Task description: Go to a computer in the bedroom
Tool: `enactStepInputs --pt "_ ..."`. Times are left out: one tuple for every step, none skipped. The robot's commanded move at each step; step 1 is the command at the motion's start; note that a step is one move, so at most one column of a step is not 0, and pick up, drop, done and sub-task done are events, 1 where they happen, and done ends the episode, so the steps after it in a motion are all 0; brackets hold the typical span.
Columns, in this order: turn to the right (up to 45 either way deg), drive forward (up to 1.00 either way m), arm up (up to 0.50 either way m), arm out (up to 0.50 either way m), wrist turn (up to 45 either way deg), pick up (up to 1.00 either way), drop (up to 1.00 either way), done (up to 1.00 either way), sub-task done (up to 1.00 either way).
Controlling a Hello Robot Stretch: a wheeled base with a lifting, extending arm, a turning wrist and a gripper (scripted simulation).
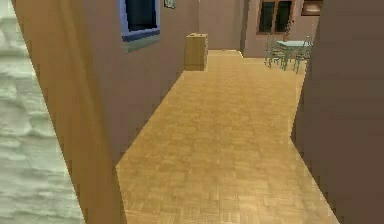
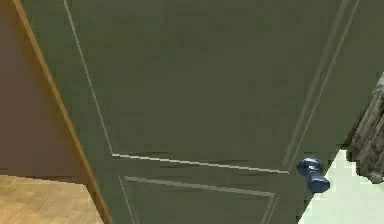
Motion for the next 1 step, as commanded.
enactStepInputs --pt "21.0 0.0 0.0 0.0 0.0 0.0 0.0 0.0 0.0"
